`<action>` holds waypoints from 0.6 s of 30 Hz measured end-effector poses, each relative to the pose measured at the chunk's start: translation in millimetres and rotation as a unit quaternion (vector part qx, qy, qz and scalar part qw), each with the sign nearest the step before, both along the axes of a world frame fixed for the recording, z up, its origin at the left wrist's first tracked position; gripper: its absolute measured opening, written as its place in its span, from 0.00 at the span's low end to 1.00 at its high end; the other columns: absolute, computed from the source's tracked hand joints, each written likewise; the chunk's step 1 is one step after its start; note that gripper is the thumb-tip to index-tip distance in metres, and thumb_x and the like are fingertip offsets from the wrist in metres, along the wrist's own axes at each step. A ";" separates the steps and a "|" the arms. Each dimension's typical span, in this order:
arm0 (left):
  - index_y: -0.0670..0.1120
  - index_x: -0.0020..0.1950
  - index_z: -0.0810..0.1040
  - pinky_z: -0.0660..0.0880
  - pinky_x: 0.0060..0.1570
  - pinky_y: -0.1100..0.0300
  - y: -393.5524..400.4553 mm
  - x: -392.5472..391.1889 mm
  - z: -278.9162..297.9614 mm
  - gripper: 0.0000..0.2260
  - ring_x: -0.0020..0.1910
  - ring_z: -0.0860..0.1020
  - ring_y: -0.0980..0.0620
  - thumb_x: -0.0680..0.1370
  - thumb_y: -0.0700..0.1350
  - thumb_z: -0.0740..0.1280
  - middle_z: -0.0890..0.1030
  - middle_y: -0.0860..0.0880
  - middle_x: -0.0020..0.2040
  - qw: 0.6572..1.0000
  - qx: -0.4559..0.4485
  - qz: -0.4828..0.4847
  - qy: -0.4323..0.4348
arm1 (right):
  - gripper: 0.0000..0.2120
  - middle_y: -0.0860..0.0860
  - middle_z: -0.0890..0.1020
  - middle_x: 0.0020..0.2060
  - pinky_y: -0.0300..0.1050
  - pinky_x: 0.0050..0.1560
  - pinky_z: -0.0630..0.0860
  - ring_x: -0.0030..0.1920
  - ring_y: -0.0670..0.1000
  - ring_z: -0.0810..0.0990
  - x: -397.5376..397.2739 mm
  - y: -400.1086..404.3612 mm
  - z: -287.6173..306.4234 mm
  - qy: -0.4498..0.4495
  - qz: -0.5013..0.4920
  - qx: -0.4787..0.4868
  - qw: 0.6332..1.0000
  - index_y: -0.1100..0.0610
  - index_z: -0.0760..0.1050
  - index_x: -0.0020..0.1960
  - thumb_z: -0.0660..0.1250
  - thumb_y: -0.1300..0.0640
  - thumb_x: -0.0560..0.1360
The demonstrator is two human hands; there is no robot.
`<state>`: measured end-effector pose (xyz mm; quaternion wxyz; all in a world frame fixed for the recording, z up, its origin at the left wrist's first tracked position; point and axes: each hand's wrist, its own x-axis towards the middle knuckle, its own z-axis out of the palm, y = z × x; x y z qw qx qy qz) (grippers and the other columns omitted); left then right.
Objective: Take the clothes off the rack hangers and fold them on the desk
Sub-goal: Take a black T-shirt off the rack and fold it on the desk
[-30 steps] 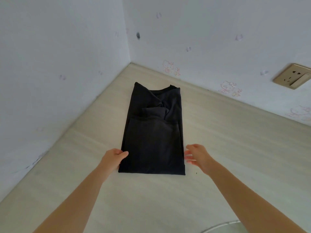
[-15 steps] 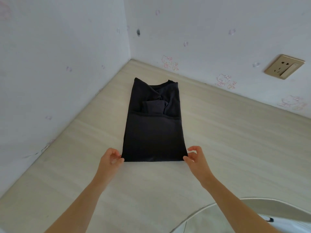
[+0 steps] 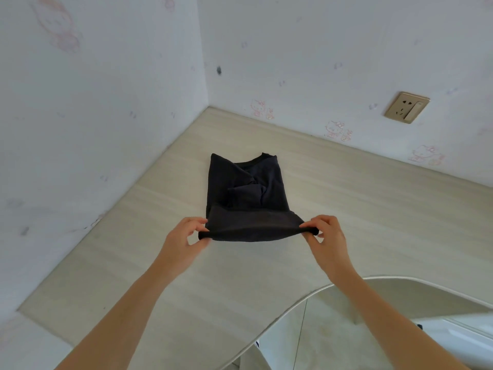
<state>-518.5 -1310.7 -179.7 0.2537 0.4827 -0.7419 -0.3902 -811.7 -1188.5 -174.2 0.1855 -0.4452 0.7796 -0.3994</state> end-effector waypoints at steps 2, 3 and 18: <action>0.47 0.46 0.78 0.72 0.48 0.66 10.6 4.4 20.7 0.04 0.47 0.79 0.60 0.76 0.38 0.69 0.81 0.60 0.46 0.998 0.043 -0.032 0.016 | 0.10 0.46 0.79 0.45 0.25 0.45 0.69 0.46 0.42 0.77 4.3 11.2 15.2 -0.024 0.006 -0.024 0.999 0.52 0.79 0.46 0.68 0.66 0.74; 0.46 0.45 0.77 0.71 0.43 0.68 14.9 5.4 27.8 0.04 0.42 0.78 0.60 0.77 0.38 0.68 0.80 0.60 0.40 0.998 0.045 -0.041 0.021 | 0.10 0.46 0.81 0.43 0.26 0.44 0.70 0.45 0.41 0.77 6.2 14.9 21.2 -0.043 0.008 -0.034 0.998 0.52 0.78 0.46 0.67 0.66 0.75; 0.50 0.56 0.67 0.77 0.38 0.55 -42.0 -41.8 5.7 0.07 0.39 0.79 0.52 0.82 0.52 0.58 0.79 0.52 0.40 0.991 -0.044 0.117 -0.041 | 0.07 0.51 0.79 0.38 0.41 0.36 0.72 0.37 0.49 0.77 -5.4 -75.6 10.0 -0.050 -0.027 0.020 0.998 0.54 0.71 0.53 0.55 0.53 0.82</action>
